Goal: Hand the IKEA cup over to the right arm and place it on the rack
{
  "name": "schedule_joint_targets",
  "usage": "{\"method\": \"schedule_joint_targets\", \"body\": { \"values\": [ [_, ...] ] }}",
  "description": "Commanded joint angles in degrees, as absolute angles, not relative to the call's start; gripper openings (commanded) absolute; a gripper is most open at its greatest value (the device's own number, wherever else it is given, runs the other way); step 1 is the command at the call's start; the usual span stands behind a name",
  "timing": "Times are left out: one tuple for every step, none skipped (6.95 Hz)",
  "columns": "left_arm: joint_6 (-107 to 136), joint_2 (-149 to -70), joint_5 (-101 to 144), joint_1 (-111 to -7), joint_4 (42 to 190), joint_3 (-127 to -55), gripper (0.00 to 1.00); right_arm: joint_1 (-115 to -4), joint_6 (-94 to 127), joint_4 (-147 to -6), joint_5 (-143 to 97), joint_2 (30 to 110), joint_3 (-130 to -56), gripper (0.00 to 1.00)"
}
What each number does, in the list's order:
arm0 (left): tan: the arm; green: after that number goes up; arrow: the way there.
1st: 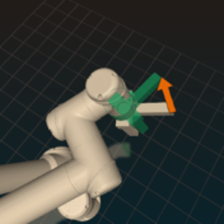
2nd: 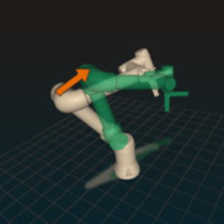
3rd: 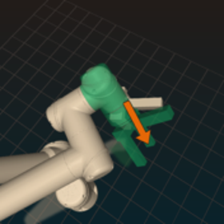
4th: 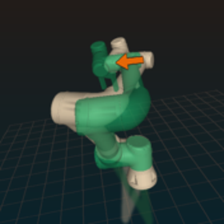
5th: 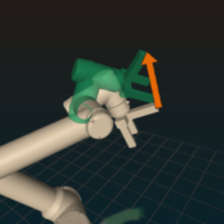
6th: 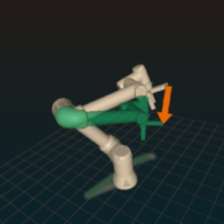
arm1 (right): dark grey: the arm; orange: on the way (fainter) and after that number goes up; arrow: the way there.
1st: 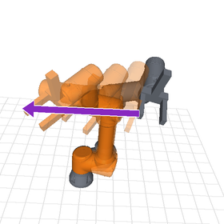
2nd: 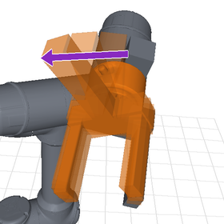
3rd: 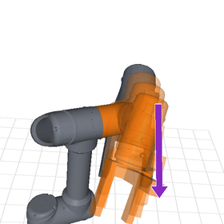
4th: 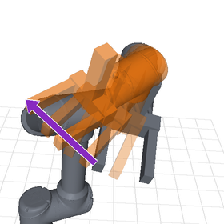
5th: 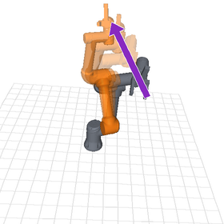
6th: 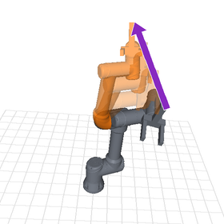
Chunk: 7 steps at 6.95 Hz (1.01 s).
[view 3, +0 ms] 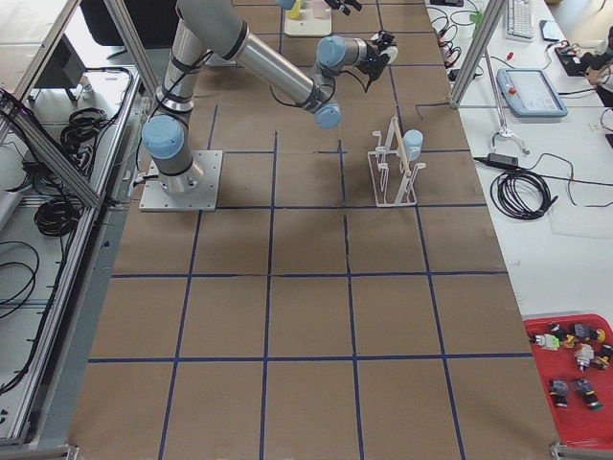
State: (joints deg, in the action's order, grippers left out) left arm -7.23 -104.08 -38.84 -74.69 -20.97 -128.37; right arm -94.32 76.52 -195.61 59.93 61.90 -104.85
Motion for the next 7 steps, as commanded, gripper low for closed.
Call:
{"method": "schedule_joint_targets", "body": {
  "values": [
    [-7.8,-95.5,-47.5,-74.6,-0.4,-126.5,0.98,-89.4,59.2,-195.6,60.3,63.5,-104.6,0.35],
    [-7.8,-92.7,-52.9,-75.4,11.8,-123.1,0.98,-87.2,50.1,-195.7,60.6,63.7,-104.7,0.32],
    [-7.8,-92.5,-57.1,-76.4,21.4,-119.3,0.98,-85.2,40.4,-196.3,60.6,64.2,-104.8,0.31],
    [-7.7,-92.6,-63.5,-79.2,31.2,-114.7,0.98,-83.3,31.9,-196.3,60.6,64.7,-104.8,0.31],
    [-6.9,-92.6,-71.1,-82.7,44.9,-107.5,0.98,-81.3,24.5,-196.6,60.5,64.7,-104.8,0.31],
    [-5.5,-93.4,-78.4,-85.7,60.0,-99.2,0.98,-79.3,19.1,-199.7,60.5,64.7,-104.8,0.31],
    [-3.1,-93.7,-80.7,-87.0,71.3,-93.3,0.98,-76.8,11.9,-201.3,60.5,64.5,-104.9,0.31]
  ]
}}
